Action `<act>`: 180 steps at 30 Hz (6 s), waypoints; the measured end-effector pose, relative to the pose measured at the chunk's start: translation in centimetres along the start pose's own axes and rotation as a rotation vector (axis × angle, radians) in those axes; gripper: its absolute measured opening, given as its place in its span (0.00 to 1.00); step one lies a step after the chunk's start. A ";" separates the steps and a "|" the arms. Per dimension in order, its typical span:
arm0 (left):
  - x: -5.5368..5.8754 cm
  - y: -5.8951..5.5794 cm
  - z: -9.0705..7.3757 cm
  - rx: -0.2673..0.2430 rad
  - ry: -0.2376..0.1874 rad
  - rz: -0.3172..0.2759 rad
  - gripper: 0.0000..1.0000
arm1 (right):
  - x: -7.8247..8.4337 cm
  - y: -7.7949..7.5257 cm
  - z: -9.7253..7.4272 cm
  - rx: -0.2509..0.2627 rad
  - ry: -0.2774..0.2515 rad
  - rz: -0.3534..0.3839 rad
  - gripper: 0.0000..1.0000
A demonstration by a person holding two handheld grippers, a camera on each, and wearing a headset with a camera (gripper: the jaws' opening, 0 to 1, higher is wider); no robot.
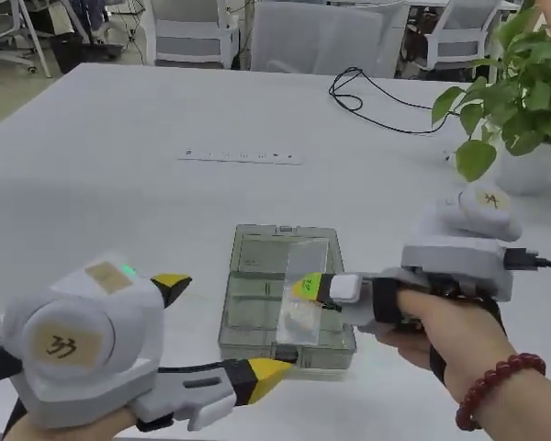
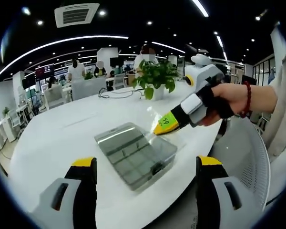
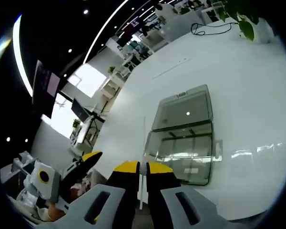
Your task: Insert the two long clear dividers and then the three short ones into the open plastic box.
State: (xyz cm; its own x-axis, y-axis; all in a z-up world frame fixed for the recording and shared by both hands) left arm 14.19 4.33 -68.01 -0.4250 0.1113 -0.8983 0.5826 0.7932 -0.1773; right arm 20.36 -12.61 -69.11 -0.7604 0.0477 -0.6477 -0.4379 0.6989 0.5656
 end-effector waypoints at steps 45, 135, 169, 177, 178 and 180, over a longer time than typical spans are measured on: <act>1.0 4.5 0.3 -0.019 0.005 -0.006 1.00 | -1.7 -5.0 3.2 0.236 0.424 0.180 0.06; 2.1 5.5 -0.9 -0.057 0.032 -0.040 0.98 | -0.8 -4.2 7.6 0.446 0.644 -0.268 0.07; 1.5 5.9 -2.2 -0.112 0.026 -0.080 0.95 | 0.1 -4.9 6.9 0.217 0.418 -0.329 0.25; 1.2 5.8 -2.5 -0.119 0.022 -0.081 0.94 | 0.2 -3.9 5.4 0.098 0.323 -0.419 0.33; 1.2 5.8 -2.6 -0.123 0.021 -0.081 0.95 | 0.4 -3.8 5.0 0.095 0.317 -0.415 0.35; 1.1 5.7 -2.7 -0.125 0.018 -0.083 0.94 | 0.3 -3.5 4.7 0.056 0.277 -0.455 0.38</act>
State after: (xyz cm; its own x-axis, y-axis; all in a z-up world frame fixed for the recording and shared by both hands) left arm 15.17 10.58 -68.96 -0.4809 0.0525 -0.8752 0.4552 0.8681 -0.1980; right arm 23.96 -11.73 -73.67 -0.6011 -0.4542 -0.6576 -0.7326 0.6420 0.2263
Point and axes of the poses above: the centre of the closed fingertips' face, and the gripper's own axes: z roughly forward along the fingers, y roughly to its left, x roughly out of its underside, the point moved 8 cm from there along -z, roughly backward along the fingers, and after that the axes turned 12 degrees about -z, right-handed, at the moved point
